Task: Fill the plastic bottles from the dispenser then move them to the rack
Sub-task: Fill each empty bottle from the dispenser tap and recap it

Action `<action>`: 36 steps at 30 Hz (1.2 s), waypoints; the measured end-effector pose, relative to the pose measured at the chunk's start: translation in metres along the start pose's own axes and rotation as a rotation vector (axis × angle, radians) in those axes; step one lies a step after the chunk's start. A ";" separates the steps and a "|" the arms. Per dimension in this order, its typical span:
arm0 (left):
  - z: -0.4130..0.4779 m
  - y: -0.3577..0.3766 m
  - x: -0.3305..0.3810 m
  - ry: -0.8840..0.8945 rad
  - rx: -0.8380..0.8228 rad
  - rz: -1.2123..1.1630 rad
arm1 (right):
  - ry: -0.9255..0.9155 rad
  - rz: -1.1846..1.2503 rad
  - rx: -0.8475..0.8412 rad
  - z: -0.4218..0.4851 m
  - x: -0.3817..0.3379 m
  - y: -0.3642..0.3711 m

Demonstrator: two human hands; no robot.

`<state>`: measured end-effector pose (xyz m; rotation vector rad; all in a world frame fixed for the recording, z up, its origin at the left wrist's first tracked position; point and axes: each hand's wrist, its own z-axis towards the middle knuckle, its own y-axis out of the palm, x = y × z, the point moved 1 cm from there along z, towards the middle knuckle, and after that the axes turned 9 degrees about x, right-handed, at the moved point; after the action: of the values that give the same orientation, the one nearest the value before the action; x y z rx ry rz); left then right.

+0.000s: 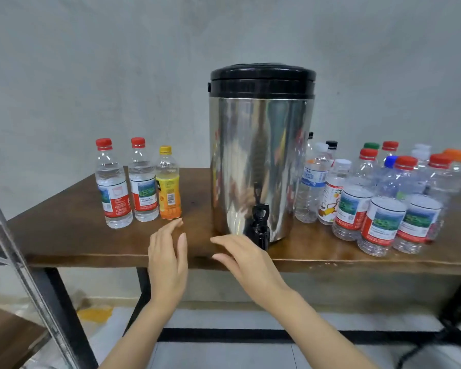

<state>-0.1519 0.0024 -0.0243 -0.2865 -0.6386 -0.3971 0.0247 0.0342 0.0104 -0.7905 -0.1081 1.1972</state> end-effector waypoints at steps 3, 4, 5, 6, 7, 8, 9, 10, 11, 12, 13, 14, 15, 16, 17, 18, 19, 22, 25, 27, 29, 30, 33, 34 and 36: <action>-0.021 0.002 0.045 0.030 -0.004 -0.140 | 0.012 -0.009 0.097 -0.022 0.012 -0.032; -0.028 0.005 0.060 0.047 -0.014 -0.179 | 0.028 -0.018 0.127 -0.029 0.018 -0.043; -0.035 0.010 0.075 0.068 -0.033 -0.214 | 0.049 -0.027 0.154 -0.036 0.025 -0.053; -0.042 0.016 0.089 0.096 -0.059 -0.246 | 0.076 -0.032 0.177 -0.042 0.033 -0.063; -0.049 0.024 0.102 0.131 -0.087 -0.276 | 0.103 -0.037 0.192 -0.047 0.041 -0.073; -0.056 0.034 0.115 0.170 -0.116 -0.305 | 0.127 -0.048 0.201 -0.053 0.050 -0.084; -0.063 0.045 0.125 0.207 -0.148 -0.333 | 0.146 -0.070 0.206 -0.058 0.059 -0.094; -0.069 0.058 0.135 0.235 -0.180 -0.354 | 0.162 -0.096 0.214 -0.063 0.069 -0.104; -0.074 0.072 0.143 0.254 -0.211 -0.364 | 0.183 -0.118 0.222 -0.067 0.079 -0.114; -0.078 0.086 0.150 0.264 -0.244 -0.362 | 0.209 -0.134 0.231 -0.070 0.088 -0.124; -0.081 0.100 0.154 0.267 -0.280 -0.345 | 0.239 -0.151 0.240 -0.072 0.097 -0.134; -0.084 0.116 0.156 0.271 -0.318 -0.313 | 0.262 -0.170 0.251 -0.072 0.105 -0.143; -0.086 0.131 0.155 0.277 -0.356 -0.269 | 0.278 -0.193 0.263 -0.072 0.112 -0.153; -0.087 0.146 0.154 0.284 -0.394 -0.217 | 0.289 -0.217 0.278 -0.070 0.117 -0.163; -0.087 0.160 0.151 0.294 -0.431 -0.159 | 0.295 -0.243 0.297 -0.067 0.121 -0.173; -0.086 0.174 0.147 0.306 -0.464 -0.100 | 0.293 -0.275 0.317 -0.062 0.124 -0.182; -0.085 0.185 0.144 0.313 -0.494 -0.044 | 0.286 -0.314 0.334 -0.057 0.126 -0.192; -0.081 0.210 0.136 0.301 -0.575 0.061 | 0.269 -0.450 0.404 -0.036 0.132 -0.216; -0.080 0.223 0.129 0.298 -0.661 0.096 | 0.284 -0.568 0.494 -0.014 0.140 -0.231; -0.081 0.227 0.125 0.332 -0.685 0.109 | 0.288 -0.664 0.504 -0.001 0.146 -0.236; -0.081 0.227 0.123 0.344 -0.678 0.090 | 0.351 -0.720 0.443 0.009 0.155 -0.239; -0.081 0.227 0.123 0.347 -0.677 0.080 | 0.387 -0.727 0.408 0.013 0.159 -0.238; -0.080 0.223 0.121 0.350 -0.678 0.050 | 0.401 -0.712 0.380 0.015 0.166 -0.235; -0.079 0.223 0.120 0.342 -0.678 0.037 | 0.371 -0.696 0.402 0.014 0.165 -0.233; -0.079 0.222 0.120 0.336 -0.679 0.023 | 0.294 -0.611 0.471 0.010 0.161 -0.231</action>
<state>0.0747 0.1368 -0.0403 -0.8525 -0.1510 -0.6185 0.2654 0.1462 0.1041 -0.4548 0.1633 0.4868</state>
